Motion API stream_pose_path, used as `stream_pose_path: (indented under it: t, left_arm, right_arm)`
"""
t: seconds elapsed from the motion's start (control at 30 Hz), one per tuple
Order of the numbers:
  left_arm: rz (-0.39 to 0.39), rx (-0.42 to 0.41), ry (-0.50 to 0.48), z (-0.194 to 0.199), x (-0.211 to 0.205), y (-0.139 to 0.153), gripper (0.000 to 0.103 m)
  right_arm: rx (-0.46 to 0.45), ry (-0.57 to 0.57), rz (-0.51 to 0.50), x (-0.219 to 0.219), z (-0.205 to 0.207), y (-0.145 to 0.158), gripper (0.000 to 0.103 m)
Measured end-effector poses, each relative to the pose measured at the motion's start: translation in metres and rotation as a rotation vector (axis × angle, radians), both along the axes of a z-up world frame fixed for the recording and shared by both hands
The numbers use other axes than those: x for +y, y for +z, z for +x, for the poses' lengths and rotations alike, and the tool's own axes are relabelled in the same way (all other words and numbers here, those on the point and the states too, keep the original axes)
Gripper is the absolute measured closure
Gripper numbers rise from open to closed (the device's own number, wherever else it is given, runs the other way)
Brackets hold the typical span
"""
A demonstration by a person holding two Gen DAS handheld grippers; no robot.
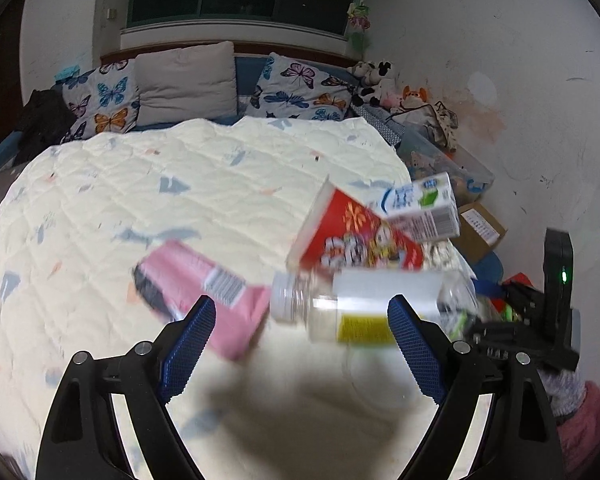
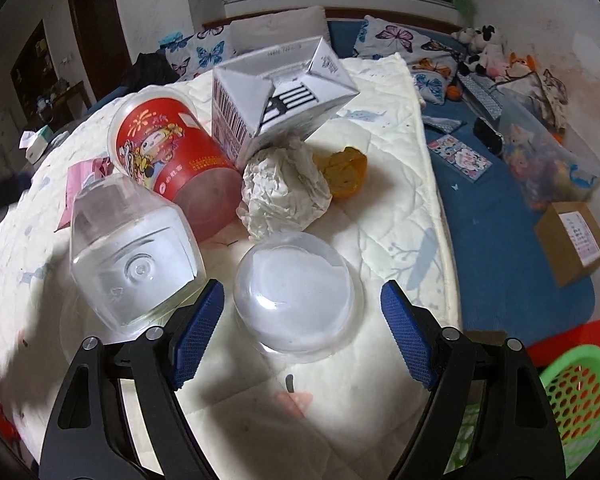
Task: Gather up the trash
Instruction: 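Grasp the clear dome lid with the right tool while the left tool grasps the red printed cup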
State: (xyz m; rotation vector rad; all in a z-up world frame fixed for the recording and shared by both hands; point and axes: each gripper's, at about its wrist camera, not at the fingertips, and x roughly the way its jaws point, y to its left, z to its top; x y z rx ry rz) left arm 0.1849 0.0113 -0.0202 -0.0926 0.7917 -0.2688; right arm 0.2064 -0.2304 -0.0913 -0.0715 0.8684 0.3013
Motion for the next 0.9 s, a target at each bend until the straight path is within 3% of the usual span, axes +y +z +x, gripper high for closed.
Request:
stream_pose_path:
  t: [0.2,0.57,0.73,0.9]
  left_arm:
    - [-0.047,0.018,-0.071,0.043,-0.008,0.004,0.021]
    - [-0.045,0.085,-0.150,0.097,-0.030,-0.017,0.031]
    - [-0.119,0.140,-0.232,0.110,-0.032,-0.026,0.032]
    - [-0.216,0.191,-0.300,0.111,-0.032,-0.034,0.045]
  right_arm:
    - [0.017,0.000,-0.001,-0.001,0.003,-0.004,0.035]
    - [0.018,0.003,0.007,0.000,0.005,-0.003,0.035]
    - [0.014,0.008,0.012,0.001,0.005,-0.001,0.036]
    - [0.006,0.011,0.016,0.003,0.000,0.001,0.036]
